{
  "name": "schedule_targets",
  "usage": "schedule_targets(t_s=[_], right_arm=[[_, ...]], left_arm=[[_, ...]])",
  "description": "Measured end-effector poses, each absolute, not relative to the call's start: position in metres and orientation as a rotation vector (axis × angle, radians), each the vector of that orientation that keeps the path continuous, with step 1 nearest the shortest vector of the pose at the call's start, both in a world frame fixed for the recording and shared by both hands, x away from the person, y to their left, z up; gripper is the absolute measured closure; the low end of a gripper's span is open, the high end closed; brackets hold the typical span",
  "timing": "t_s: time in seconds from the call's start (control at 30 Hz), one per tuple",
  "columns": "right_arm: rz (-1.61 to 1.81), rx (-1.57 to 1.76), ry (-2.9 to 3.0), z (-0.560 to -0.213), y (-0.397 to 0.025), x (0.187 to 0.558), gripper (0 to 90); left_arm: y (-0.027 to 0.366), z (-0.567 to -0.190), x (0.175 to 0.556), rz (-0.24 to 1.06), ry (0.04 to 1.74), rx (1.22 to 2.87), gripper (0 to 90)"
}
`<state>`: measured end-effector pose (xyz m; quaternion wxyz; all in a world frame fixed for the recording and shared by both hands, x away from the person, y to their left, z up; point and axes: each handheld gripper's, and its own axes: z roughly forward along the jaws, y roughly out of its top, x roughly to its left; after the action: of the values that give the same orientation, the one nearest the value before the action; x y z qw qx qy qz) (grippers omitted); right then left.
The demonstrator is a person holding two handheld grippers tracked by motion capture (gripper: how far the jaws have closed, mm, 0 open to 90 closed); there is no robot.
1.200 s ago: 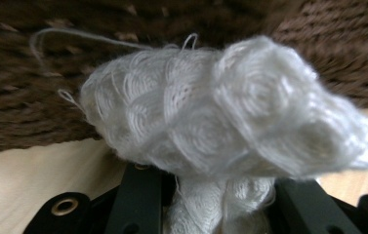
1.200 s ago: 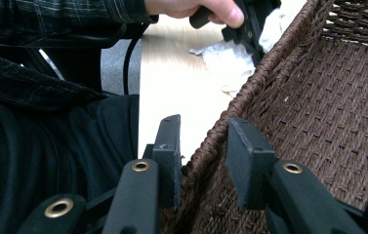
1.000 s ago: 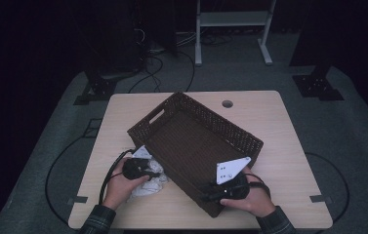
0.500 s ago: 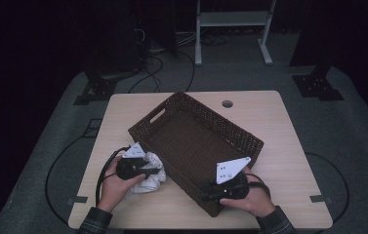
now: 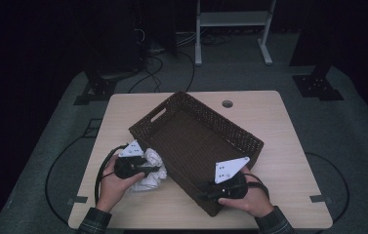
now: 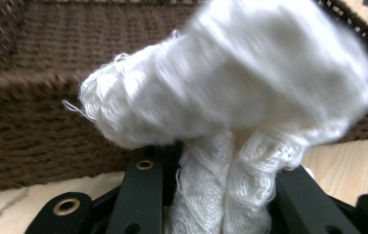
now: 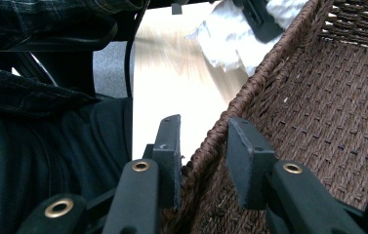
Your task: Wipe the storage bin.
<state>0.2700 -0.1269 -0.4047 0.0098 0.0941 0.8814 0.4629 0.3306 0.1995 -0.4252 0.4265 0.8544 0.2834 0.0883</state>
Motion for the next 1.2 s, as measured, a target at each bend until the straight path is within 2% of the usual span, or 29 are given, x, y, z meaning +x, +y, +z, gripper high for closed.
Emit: schedule_targets(t_s=[0.63, 1.2], right_arm=[[1.449, 0.296, 2.753, -0.405, -0.127, 0.27, 66.4], [1.449, 0.298, 2.747, -0.405, -0.127, 0.27, 66.4]], left_arm=[[0.182, -0.472, 0.349, 0.1, 0.758, 2.342, 68.9], [0.189, -0.428, 0.328, 0.147, 0.682, 2.173, 69.3]])
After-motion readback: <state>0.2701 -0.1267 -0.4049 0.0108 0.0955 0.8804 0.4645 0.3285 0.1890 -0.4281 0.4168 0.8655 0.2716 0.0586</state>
